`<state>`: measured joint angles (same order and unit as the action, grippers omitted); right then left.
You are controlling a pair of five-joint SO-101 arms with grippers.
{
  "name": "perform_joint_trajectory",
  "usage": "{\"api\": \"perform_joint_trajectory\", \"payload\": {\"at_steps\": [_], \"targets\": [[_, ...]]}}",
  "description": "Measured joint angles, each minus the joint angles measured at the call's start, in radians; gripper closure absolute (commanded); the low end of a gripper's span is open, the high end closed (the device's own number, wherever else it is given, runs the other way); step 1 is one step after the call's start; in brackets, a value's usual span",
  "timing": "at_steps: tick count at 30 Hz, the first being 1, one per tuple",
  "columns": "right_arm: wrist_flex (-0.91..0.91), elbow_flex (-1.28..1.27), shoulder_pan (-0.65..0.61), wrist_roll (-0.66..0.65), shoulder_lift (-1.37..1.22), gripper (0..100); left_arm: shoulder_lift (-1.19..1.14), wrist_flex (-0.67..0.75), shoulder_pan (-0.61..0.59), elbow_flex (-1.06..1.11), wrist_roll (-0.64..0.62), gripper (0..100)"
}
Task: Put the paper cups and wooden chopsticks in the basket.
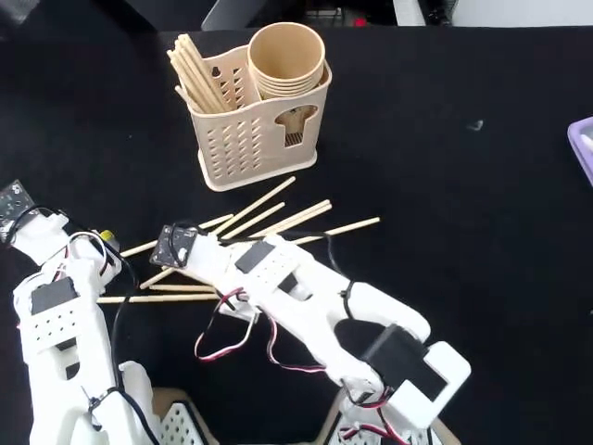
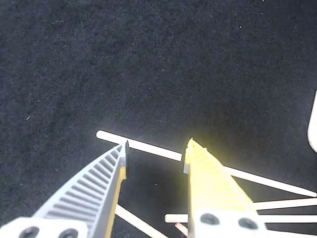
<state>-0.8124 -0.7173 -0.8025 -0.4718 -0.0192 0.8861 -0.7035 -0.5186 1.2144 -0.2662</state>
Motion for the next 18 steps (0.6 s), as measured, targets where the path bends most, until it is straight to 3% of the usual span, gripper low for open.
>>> {"api": "perform_joint_trajectory", "payload": {"at_steps": [13,18], "targets": [[-0.229,-0.003,-0.002,-0.029,0.255,98.7,0.000,0.000,0.000,0.000,0.000,80],[-0.278,-0.003,0.126,-0.112,0.342,98.7,0.000,0.000,0.000,0.000,0.000,80]]}}
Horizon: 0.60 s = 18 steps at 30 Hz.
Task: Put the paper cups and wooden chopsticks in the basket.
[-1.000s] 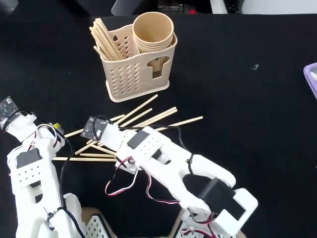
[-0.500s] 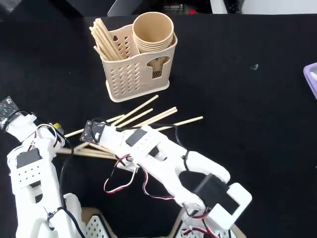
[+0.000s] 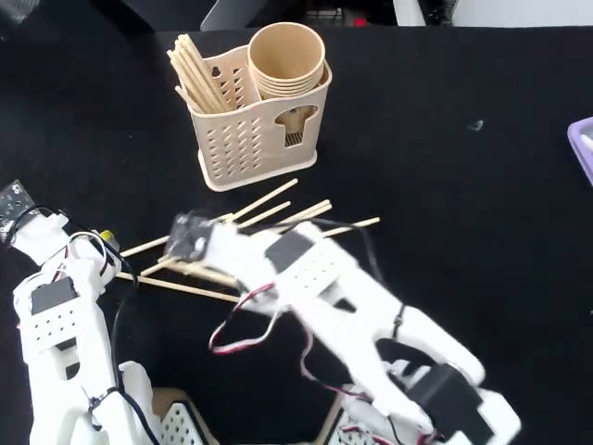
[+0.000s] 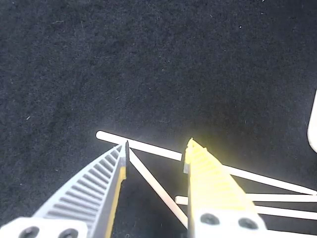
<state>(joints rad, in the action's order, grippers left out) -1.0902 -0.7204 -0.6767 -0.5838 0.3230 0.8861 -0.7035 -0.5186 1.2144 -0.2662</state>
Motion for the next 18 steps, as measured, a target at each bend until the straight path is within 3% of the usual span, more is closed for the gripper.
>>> {"api": "perform_joint_trajectory", "payload": {"at_steps": [6,13,18], "targets": [[0.000,0.000,0.146,-0.025,0.137,98.7,0.000,0.000,0.000,0.000,0.000,80],[0.014,0.002,0.150,0.092,0.404,98.7,0.000,0.000,0.000,0.000,0.000,80],[0.144,0.008,0.150,0.196,0.566,98.7,0.000,0.000,0.000,0.000,0.000,80]]}}
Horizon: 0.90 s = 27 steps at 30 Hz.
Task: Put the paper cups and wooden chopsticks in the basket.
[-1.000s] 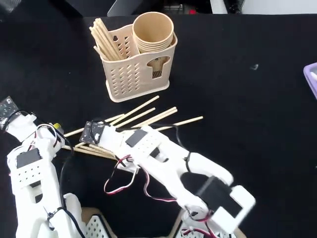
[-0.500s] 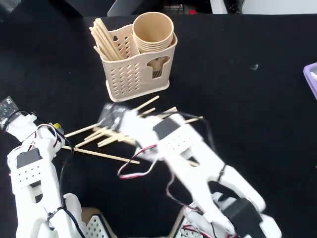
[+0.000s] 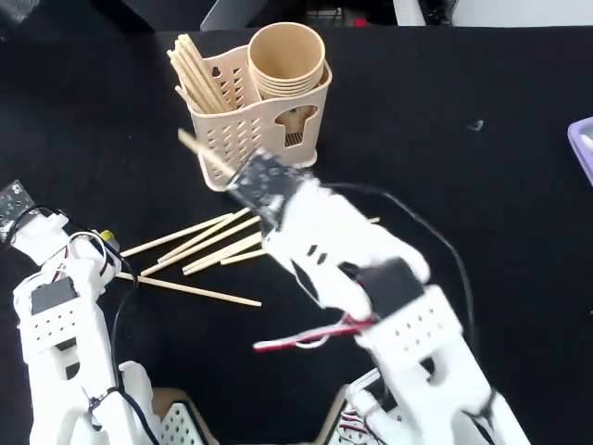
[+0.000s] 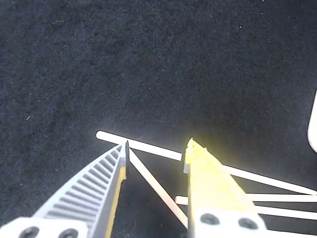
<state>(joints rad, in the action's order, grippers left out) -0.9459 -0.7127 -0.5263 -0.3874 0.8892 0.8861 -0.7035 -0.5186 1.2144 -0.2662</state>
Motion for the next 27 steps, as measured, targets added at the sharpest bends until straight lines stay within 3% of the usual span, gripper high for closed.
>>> {"api": "perform_joint_trajectory", "payload": {"at_steps": [12,20,27], "targets": [[0.516,0.000,0.000,0.267,0.025,98.7,0.000,0.000,0.000,0.000,0.000,80],[0.941,0.020,0.000,0.353,-0.187,98.7,0.000,0.000,0.000,0.000,0.000,80],[1.028,0.233,0.000,0.356,-0.456,98.7,0.000,0.000,0.000,0.000,0.000,80]]}}
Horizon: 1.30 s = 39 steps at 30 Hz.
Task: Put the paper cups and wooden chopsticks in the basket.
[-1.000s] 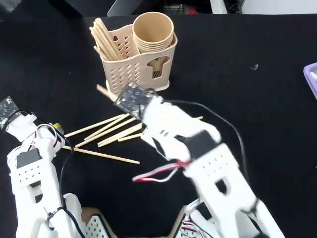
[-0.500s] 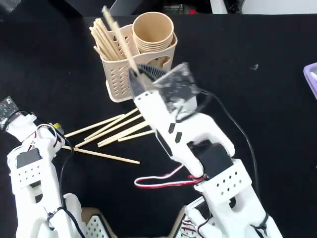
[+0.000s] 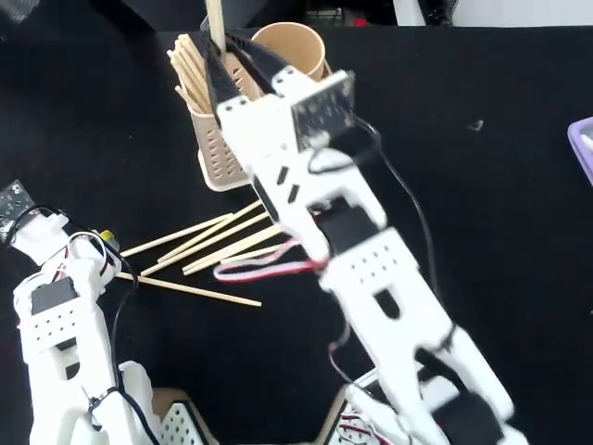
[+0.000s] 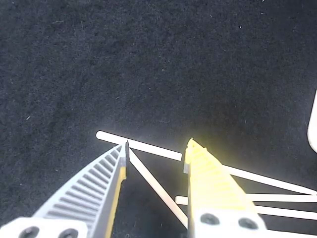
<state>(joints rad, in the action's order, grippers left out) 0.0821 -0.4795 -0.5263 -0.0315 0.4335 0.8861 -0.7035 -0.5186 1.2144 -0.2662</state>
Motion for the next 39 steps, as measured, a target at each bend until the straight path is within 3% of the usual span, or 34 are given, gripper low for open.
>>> {"api": "perform_joint_trajectory", "payload": {"at_steps": [7,14,17,20,28,39], "targets": [[0.003,0.235,0.000,0.000,-0.276,98.7,0.000,0.000,0.000,0.000,0.000,80],[0.003,0.278,0.011,0.000,-0.483,98.2,0.000,0.000,0.000,0.000,0.000,80],[0.003,0.278,0.009,0.000,-0.509,91.2,0.000,0.000,0.000,0.000,0.000,80],[-0.025,0.278,0.009,0.000,-0.509,85.4,0.000,0.000,0.000,0.000,0.002,80],[-0.157,0.282,0.009,0.000,-0.485,85.0,0.000,0.000,0.000,0.000,0.002,80],[-0.502,0.284,0.009,0.000,-0.095,85.0,0.000,0.000,0.000,0.000,0.002,80]]}}
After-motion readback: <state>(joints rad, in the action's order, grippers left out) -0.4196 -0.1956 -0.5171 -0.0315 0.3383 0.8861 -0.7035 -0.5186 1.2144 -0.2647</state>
